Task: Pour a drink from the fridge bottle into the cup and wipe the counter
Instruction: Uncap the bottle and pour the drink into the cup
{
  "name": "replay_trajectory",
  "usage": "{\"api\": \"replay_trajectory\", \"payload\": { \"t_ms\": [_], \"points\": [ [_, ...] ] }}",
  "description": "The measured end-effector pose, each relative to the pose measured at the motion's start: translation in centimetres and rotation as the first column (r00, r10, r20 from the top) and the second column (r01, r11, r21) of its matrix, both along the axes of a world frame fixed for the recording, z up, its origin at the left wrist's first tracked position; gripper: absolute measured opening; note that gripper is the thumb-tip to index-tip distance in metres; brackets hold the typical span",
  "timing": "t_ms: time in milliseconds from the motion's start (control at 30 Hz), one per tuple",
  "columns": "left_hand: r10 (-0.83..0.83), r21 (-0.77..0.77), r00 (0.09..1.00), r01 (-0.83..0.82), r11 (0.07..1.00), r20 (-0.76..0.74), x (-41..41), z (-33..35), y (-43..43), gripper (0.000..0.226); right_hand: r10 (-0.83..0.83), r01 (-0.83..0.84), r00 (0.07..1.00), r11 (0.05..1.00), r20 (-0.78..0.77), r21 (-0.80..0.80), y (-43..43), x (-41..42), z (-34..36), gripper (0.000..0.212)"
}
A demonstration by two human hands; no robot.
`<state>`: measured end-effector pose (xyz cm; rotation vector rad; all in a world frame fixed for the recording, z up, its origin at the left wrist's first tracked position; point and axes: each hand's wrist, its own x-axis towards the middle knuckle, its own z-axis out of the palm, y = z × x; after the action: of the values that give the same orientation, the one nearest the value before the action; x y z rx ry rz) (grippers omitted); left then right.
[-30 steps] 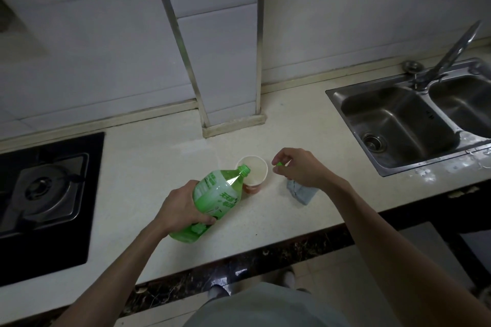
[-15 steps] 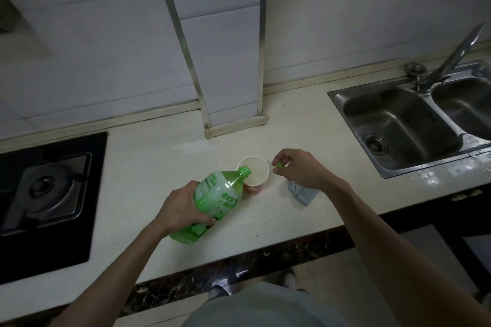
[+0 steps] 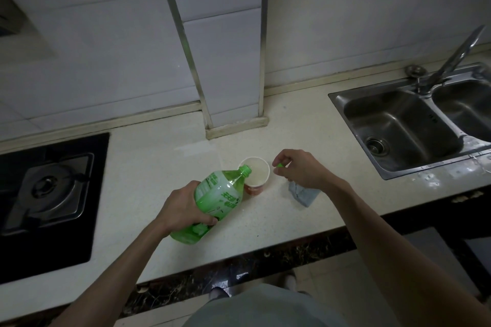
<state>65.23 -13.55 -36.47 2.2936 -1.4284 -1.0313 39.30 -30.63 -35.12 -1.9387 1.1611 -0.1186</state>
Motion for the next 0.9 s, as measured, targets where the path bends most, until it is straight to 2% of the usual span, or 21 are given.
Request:
{"api": "replay_trajectory", "payload": {
  "t_ms": [500,900],
  "points": [
    [0.011,0.002,1.000,-0.011,1.000,0.000,-0.16,0.09,0.26,0.080,-0.043,0.042,0.998,0.999,0.054,0.012,0.41,0.07,0.09,0.015],
    [0.010,0.003,1.000,-0.010,1.000,-0.009,-0.25,0.17,0.21,0.078,-0.031,0.030,0.999,0.999,0.036,0.025,0.35,0.00,-0.05,0.015]
  ]
}}
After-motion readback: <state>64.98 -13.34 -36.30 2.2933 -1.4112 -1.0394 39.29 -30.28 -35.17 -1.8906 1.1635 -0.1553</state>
